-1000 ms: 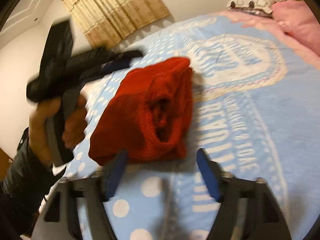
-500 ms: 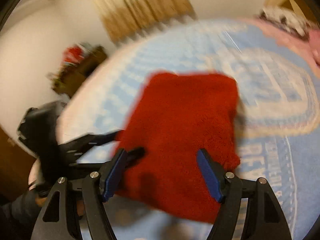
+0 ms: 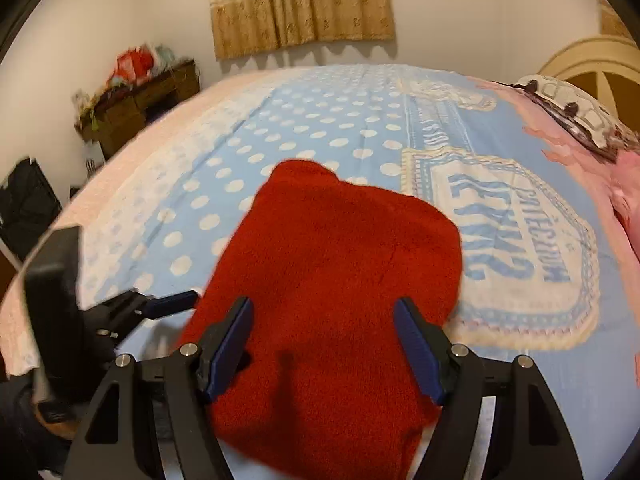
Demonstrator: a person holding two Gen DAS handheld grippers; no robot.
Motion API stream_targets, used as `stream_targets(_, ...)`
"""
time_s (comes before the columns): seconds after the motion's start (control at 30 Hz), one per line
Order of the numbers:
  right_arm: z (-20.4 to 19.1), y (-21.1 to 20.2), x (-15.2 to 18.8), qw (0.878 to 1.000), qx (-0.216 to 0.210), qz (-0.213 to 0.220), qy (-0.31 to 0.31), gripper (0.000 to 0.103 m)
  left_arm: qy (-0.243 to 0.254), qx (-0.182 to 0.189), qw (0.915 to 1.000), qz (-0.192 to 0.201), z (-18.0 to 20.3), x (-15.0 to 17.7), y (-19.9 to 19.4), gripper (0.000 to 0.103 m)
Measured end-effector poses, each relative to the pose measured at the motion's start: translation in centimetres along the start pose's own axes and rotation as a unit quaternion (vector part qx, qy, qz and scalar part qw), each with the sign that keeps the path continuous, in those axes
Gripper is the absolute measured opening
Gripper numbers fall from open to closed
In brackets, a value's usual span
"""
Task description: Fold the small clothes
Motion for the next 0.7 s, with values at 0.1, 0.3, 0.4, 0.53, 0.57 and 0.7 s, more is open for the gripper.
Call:
stream_targets(0.1, 0.8, 2.1, 0.4, 1.0, 0.01, -0.02, 0.005, 0.073, -0.004, -0.001, 1.0, -0.002, -0.2, 0.1, 0.1, 0.093)
stream_targets(0.3, 2.5, 3.4, 2.5, 0.999, 0.03, -0.025, 0.001, 0.073, -0.008, 0.006, 0.9999, -0.007, -0.1, 0.4, 0.3, 0.094)
stream_targets(0.4, 3.1, 3.7, 2.6, 0.999, 0.027, -0.027, 0.007, 0.073, -0.009, 0.009, 0.9999, -0.01, -0.1, 0.5, 0.4, 0.095)
stream_targets(0.53, 3.4, 3.7, 2.6, 0.999, 0.017, -0.032, 0.007, 0.073, -0.017, 0.012, 0.9997, -0.013, -0.3, 0.5, 0.4, 0.097)
stream_targets(0.57, 3.6, 3.5, 2.5, 0.999, 0.01, -0.031, 0.01, 0.073, -0.017, 0.011, 0.9997, -0.013, -0.3, 0.6, 0.3, 0.097)
stream_targets(0.7, 4.0, 3.2, 2.6, 0.999, -0.008, -0.035, 0.011, 0.073, -0.015, 0.005, 0.9999, 0.002, -0.1, 0.3, -0.2, 0.097)
Point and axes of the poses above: each gripper's, at about its wrist camera, not at the fingertips, and y roughly the way its jaws point, z to its right, x to its underside, the point moved 7 cm from there along y, roughly the way its jaws point, and after that the axes turned 6 degrees about y, right-handed, at the moved point
